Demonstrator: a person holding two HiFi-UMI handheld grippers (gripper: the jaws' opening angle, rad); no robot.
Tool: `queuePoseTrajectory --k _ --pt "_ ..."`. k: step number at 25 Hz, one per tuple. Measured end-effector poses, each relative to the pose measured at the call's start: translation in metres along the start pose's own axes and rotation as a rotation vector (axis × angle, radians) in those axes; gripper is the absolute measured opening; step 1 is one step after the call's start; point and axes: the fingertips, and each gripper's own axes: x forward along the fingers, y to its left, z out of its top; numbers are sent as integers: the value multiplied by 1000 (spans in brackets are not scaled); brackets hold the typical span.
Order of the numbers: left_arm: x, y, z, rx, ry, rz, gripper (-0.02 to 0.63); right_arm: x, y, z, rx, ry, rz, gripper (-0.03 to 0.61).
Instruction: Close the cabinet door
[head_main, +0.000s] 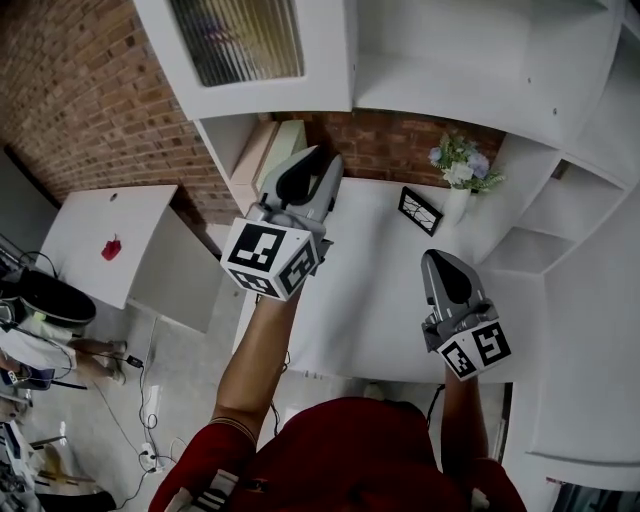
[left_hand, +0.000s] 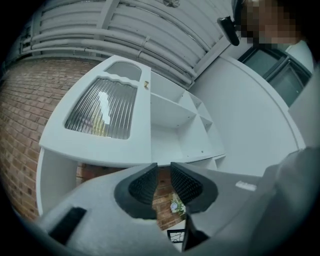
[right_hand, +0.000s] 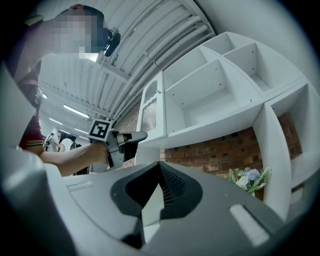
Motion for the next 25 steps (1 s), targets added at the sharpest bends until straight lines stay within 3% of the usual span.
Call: queuePoseTrajectory --k 11,25 --pt "-65 -46 -14 -81 -19 -66 16 10 27 48 -84 -79 25 14" --pt "-129 -77 -13 -108 -65 -158 2 8 96 41 -143 -81 71 12"
